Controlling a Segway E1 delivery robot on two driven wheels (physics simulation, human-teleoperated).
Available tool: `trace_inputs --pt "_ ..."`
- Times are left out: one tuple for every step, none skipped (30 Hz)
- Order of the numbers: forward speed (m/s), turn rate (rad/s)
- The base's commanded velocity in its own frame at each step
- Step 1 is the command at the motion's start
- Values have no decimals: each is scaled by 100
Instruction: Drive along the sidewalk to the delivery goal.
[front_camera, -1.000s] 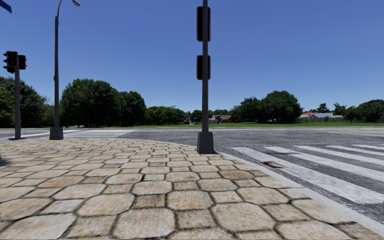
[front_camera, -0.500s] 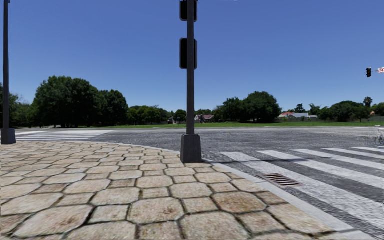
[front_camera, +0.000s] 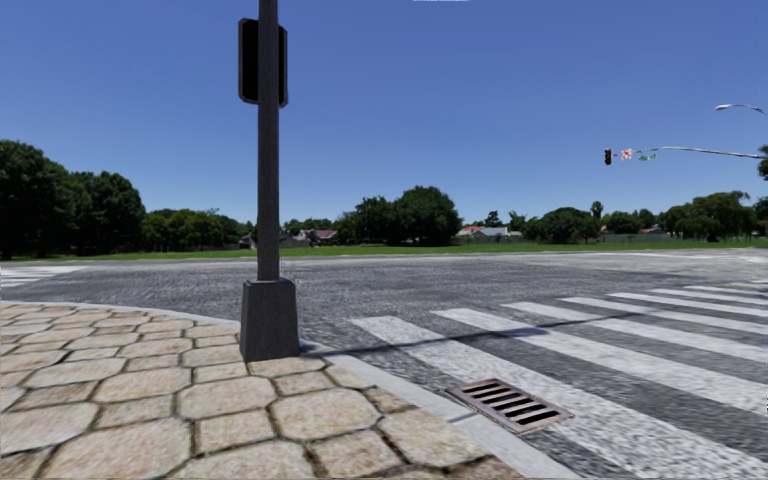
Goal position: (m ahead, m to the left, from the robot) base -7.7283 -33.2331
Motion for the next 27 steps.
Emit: trace_inputs --pt "172 -59" --pt "172 -59" --pt "172 -59" --pt "172 -59" --pt "172 -59" --pt "172 -59" --pt "172 -59" --pt "172 -59" --pt "172 -59" --pt "172 -59" --pt "172 -59" --pt "172 -59" --pt "172 -59" --pt "172 -59" --pt "172 -57" --pt "172 -57" --pt "172 -56" --pt "172 -56" --pt "172 -56" --pt "172 -56" --pt "172 -56" --pt "172 -56" --pt "172 -56" --pt "172 -56" --pt "172 -56" --pt "172 -55" --pt "172 -42"
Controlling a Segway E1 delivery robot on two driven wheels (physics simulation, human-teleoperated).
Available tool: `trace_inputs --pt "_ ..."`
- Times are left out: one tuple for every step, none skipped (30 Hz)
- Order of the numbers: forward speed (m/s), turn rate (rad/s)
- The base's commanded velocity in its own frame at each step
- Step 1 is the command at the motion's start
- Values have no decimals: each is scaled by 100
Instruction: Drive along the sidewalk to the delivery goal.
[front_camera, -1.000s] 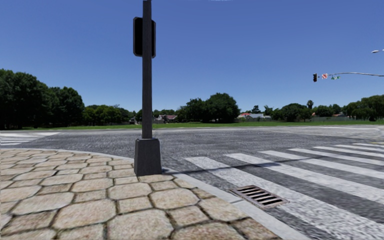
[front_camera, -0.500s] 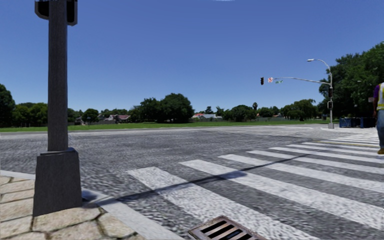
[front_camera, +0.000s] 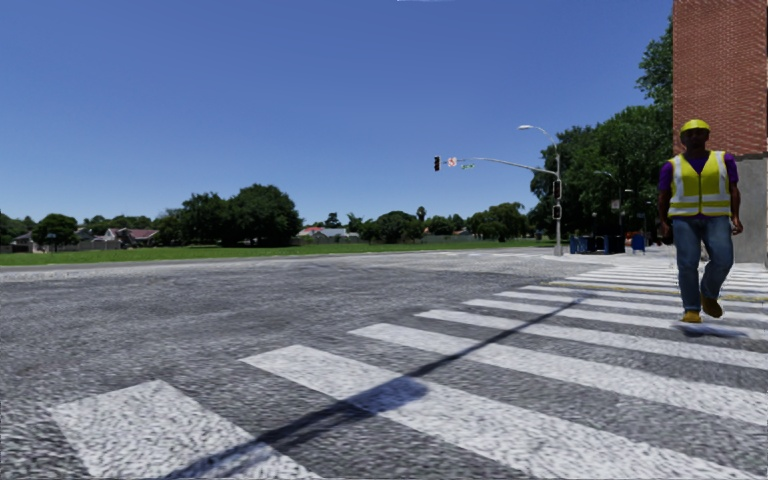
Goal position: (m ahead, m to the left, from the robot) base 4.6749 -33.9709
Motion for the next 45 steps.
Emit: trace_inputs --pt "172 -25" --pt "172 -9" --pt "172 -9" --pt "172 -5" --pt "172 -3" --pt "172 -3" --pt "172 -3" --pt "172 -3" --pt "172 -3" --pt "172 -3" --pt "172 -3" --pt "172 -3" --pt "172 -16" --pt "172 -31" --pt "172 -37" --pt "172 -37" --pt "172 -39" --pt "172 -39" --pt "172 -44" --pt "172 -48" --pt "172 -48" --pt "169 -50" --pt "165 -50" --pt "162 -54" --pt "162 -54" --pt "158 -59" --pt "156 -60" --pt "155 -61" --pt "155 -61" --pt "155 -61" --pt "155 -61" --pt "155 -61" --pt "155 -61" --pt "155 -61" --pt "154 -61" --pt "154 -61" --pt "154 -61" --pt "154 -61" --pt "154 -61" --pt "154 -61" --pt "154 -61" --pt "154 -61" --pt "154 -61" --pt "154 -61" --pt "154 -61"
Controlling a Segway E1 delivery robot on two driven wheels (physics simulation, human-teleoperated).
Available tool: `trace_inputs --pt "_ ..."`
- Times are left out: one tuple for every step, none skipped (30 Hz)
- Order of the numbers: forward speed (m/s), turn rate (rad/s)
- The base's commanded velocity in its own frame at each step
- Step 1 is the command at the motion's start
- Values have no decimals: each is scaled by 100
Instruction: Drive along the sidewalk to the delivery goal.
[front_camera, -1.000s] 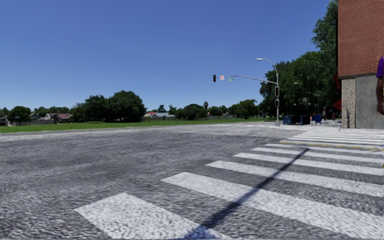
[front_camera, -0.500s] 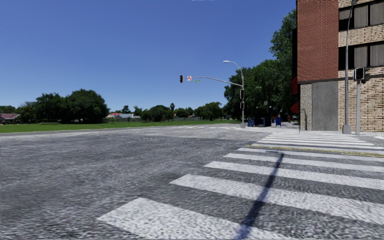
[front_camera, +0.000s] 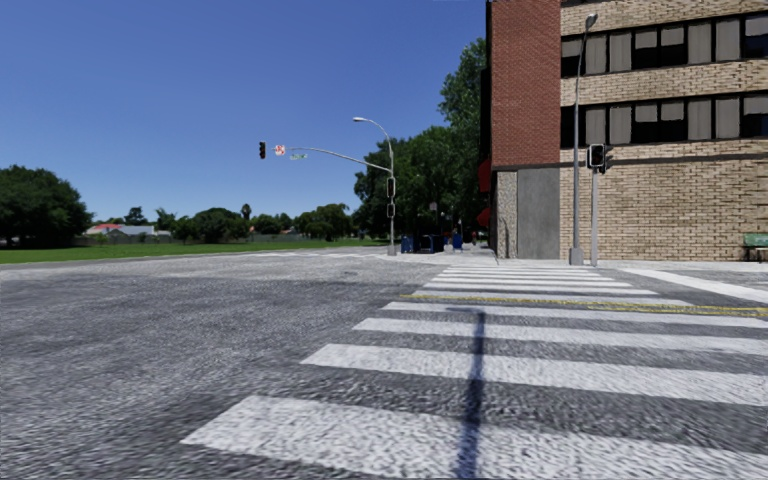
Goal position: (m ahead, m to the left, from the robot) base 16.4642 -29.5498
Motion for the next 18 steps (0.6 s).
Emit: trace_inputs --pt "154 -61" --pt "200 -61" --pt "200 -61" --pt "200 -61" --pt "200 -61" --pt "200 -61" --pt "200 -61" --pt "200 -61" --pt "200 -61" --pt "200 -61" --pt "200 -61" --pt "200 -61" --pt "200 -61" --pt "200 -61" --pt "200 -57" --pt "200 -45" --pt "200 -45" --pt "200 -39"
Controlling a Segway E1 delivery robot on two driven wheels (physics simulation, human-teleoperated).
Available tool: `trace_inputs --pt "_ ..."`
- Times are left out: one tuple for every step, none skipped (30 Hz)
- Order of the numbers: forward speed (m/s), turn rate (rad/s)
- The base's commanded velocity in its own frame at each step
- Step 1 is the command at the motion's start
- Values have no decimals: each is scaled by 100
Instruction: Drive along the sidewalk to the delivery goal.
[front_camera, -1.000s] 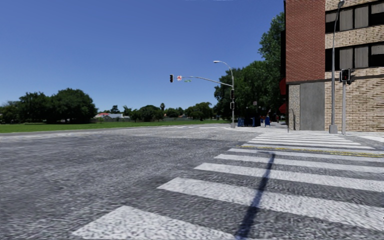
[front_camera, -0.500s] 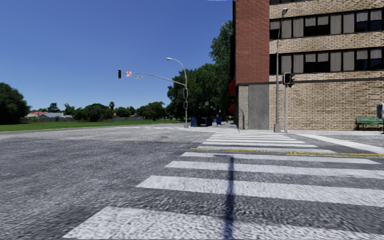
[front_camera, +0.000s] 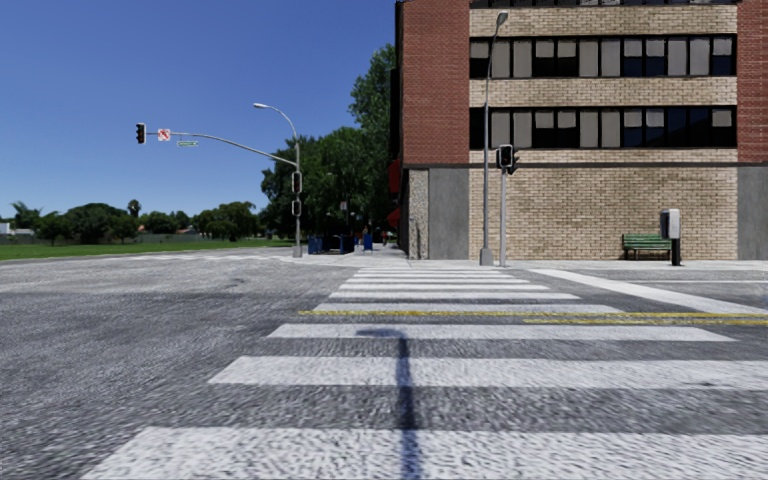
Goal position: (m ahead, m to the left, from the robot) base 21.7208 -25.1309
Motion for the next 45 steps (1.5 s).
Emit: trace_inputs --pt "200 -37" --pt "200 -40" --pt "200 -57" --pt "200 -58" --pt "200 -58" --pt "200 -58" --pt "200 -58" --pt "200 -58" --pt "200 -58" --pt "200 -48" --pt "200 0" --pt "200 0" --pt "200 0" --pt "200 0" --pt "200 0" --pt "200 0" --pt "200 0" --pt "200 0" --pt "200 0" --pt "200 0" --pt "200 0" --pt "200 0" --pt "200 0" --pt "200 0" --pt "200 0" --pt "200 0" --pt "200 0" --pt "200 0" --pt "200 0" --pt "200 0" --pt "200 0" --pt "200 0" --pt "200 0" --pt "200 0" --pt "200 0" --pt "200 0" --pt "200 0" --pt "200 0" --pt "200 0" --pt "200 0" --pt "200 0" --pt "200 0" --pt "200 0" --pt "200 0" --pt "200 0"
